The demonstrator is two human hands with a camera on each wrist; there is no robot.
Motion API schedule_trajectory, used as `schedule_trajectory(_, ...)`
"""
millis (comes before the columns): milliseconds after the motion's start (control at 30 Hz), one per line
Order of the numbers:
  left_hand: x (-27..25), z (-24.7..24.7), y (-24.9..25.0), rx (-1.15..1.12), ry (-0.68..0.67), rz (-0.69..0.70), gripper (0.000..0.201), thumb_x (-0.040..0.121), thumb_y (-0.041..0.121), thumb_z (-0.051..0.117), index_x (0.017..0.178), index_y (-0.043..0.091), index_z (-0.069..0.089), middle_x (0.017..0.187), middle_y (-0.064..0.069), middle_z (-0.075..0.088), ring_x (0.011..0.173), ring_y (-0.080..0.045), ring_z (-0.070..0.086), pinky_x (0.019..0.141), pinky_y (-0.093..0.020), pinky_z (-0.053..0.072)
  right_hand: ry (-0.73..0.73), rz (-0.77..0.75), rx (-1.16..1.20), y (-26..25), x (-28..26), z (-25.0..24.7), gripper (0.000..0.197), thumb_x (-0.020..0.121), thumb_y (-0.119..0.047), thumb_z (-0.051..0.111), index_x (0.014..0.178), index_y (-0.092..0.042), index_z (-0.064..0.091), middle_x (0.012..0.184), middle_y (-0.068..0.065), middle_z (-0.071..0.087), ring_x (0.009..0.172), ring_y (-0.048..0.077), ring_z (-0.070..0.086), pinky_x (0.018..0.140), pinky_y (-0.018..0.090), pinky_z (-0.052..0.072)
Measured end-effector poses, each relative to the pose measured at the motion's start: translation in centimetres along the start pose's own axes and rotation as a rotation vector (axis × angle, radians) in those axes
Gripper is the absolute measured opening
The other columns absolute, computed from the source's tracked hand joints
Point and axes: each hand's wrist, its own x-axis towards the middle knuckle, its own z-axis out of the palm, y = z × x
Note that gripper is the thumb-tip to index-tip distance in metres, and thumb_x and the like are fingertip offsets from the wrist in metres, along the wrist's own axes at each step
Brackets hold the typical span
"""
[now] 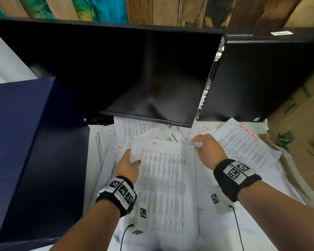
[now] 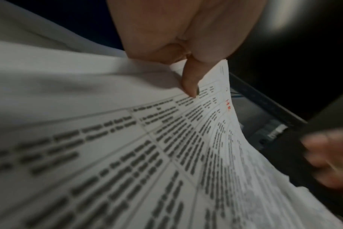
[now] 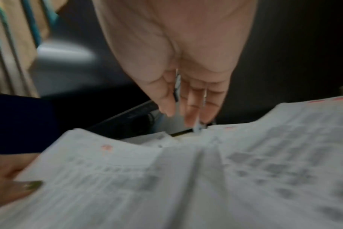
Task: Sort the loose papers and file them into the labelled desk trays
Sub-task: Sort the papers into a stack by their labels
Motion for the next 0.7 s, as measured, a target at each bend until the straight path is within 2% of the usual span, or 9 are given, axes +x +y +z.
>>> schedule_trajectory(67,1.5,-0.8,-1.2,0.045,0.064,-0.031,0.042,0.096,0.012,0.048,0.137,0.016,0.039,0.131,-0.003,0.054,0.119,-0.026,0.052,0.101,-0.033,0.039,-0.068,0.163,-0.148,3.4,0.2,-0.4,0.047,0.087,-0.007,0.055,0.130,-0.023,0.050,0.134,0.004,0.045,0.121,0.024,0.048,0.102,0.029,0.038)
schedule_trajectory(167,2.9,-1.1,-2.4,0.075,0.101,-0.065,0.029,0.096,0.014,0.046,0.125,0.014,0.046,0.115,-0.006,0.060,0.098,-0.024,0.056,0.090,-0.033,0.044,-0.223,0.247,-0.261,7.2,-0.6,-0.4,0.087,0.080,-0.035,0.070,0.149,-0.031,0.017,0.158,0.000,0.011,0.144,0.024,0.016,0.115,0.050,0.022)
schedule_trajectory(233,3.4,-1.1,-2.7,0.096,0.096,-0.076,0.024,0.096,0.014,0.045,0.121,0.014,0.047,0.103,-0.004,0.058,0.091,-0.022,0.053,0.085,-0.033,0.044,-0.310,0.216,-0.286,7.9,-1.2,-0.4,0.098,0.079,-0.041,0.070,0.150,-0.033,0.003,0.159,-0.003,-0.001,0.147,0.022,0.002,0.116,0.053,0.018)
schedule_trajectory(300,3.9,-1.0,-2.9,0.112,0.108,-0.078,0.023,0.097,0.014,0.045,0.119,0.015,0.046,0.099,-0.002,0.056,0.093,-0.024,0.055,0.086,-0.035,0.045,-0.350,0.193,-0.274,8.1,-1.8,-0.6,0.103,0.078,-0.039,0.072,0.150,-0.030,-0.001,0.159,-0.006,0.000,0.147,0.020,0.003,0.116,0.053,0.017)
schedule_trajectory(433,4.8,-0.8,-2.8,0.128,0.124,-0.088,0.024,0.096,0.014,0.045,0.119,0.010,0.045,0.105,-0.009,0.059,0.099,-0.031,0.057,0.087,-0.037,0.045,-0.433,0.159,-0.350,7.9,-3.7,-1.6,0.100,0.074,-0.045,0.073,0.150,-0.032,0.009,0.158,-0.012,0.004,0.146,0.015,0.009,0.116,0.056,0.010)
schedule_trajectory(533,5.2,-0.5,-2.7,0.145,0.124,-0.115,0.030,0.096,0.016,0.046,0.125,0.009,0.041,0.109,-0.012,0.059,0.101,-0.034,0.058,0.087,-0.041,0.047,-0.466,0.130,-0.427,7.3,-5.0,-2.5,0.075,0.078,-0.054,0.064,0.143,-0.038,0.031,0.154,-0.015,0.022,0.143,0.012,0.020,0.116,0.052,-0.001)
schedule_trajectory(567,5.3,-0.4,-2.7,0.145,0.123,-0.121,0.031,0.096,0.017,0.046,0.125,0.009,0.041,0.110,-0.014,0.060,0.100,-0.034,0.058,0.087,-0.041,0.047,-0.468,0.116,-0.439,6.9,-5.2,-2.8,0.064,0.079,-0.056,0.061,0.138,-0.038,0.042,0.150,-0.015,0.033,0.140,0.012,0.028,0.117,0.049,0.002)
schedule_trajectory(633,5.4,-0.3,-2.8,0.148,0.128,-0.121,0.027,0.096,0.016,0.046,0.121,0.009,0.042,0.108,-0.015,0.059,0.099,-0.034,0.058,0.087,-0.040,0.047,-0.472,0.084,-0.395,6.4,-5.1,-3.2,0.050,0.080,-0.056,0.060,0.126,-0.036,0.057,0.138,-0.014,0.050,0.129,0.011,0.042,0.116,0.039,0.018)
schedule_trajectory(700,5.3,-0.2,-2.8,0.142,0.135,-0.120,0.024,0.096,0.017,0.046,0.118,0.009,0.043,0.106,-0.016,0.059,0.098,-0.034,0.058,0.087,-0.040,0.047,-0.423,0.080,-0.265,6.3,-4.8,-3.1,0.048,0.081,-0.050,0.063,0.125,-0.032,0.058,0.137,-0.011,0.051,0.127,0.012,0.044,0.113,0.035,0.027)
